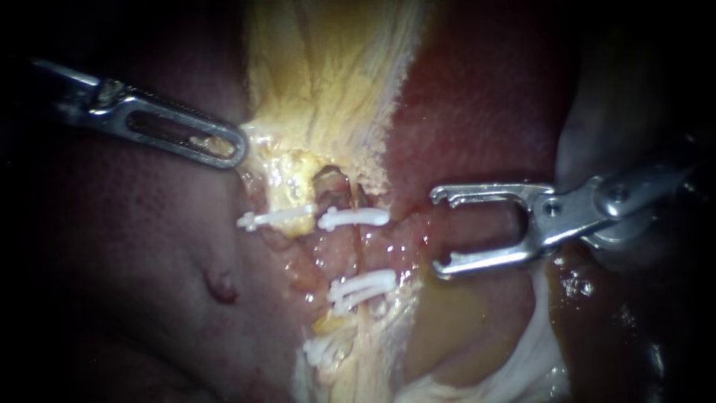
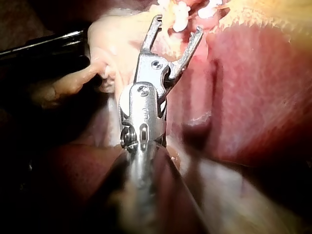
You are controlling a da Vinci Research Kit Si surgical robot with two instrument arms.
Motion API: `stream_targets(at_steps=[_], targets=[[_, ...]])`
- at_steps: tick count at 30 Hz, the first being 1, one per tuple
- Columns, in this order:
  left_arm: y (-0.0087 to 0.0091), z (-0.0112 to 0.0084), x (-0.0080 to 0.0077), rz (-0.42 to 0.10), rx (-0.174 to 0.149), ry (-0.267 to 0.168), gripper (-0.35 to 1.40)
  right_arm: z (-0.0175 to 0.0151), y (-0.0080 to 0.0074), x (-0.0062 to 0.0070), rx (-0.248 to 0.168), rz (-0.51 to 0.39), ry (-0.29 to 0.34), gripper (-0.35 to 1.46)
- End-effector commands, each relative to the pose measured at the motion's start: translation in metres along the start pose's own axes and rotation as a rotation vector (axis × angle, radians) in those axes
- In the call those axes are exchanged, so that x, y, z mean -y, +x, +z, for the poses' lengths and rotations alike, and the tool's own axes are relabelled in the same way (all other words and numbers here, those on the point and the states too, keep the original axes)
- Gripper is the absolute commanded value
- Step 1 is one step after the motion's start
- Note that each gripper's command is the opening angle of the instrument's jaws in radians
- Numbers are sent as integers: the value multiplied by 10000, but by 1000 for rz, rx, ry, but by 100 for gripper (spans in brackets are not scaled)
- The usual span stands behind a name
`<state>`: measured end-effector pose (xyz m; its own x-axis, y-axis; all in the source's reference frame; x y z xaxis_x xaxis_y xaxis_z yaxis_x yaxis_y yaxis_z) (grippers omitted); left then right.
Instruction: Going back third clip right tube
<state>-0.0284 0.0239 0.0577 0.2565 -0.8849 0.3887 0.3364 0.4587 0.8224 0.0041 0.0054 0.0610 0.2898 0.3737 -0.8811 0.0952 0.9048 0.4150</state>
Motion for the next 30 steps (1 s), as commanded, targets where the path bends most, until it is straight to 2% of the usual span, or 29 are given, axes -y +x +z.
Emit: stream_targets(at_steps=[1,4,8,15,21,30], targets=[[1,4,1,4,0,-5,-35,0,-1,0,1,1,-3,50],[2,16,7,4,5,-13,-35,-2,-3,-2,1,1,-4,50],[7,39,13,8,-2,-1,-35,-3,-4,-3,2,2,-5,50],[17,75,8,17,-13,14,-35,-3,-4,-3,2,2,-5,50],[26,86,-6,25,-26,10,-35,-3,-4,-3,2,2,-5,50],[27,88,-5,26,-26,10,-35,-3,-4,-3,2,2,-5,50]])
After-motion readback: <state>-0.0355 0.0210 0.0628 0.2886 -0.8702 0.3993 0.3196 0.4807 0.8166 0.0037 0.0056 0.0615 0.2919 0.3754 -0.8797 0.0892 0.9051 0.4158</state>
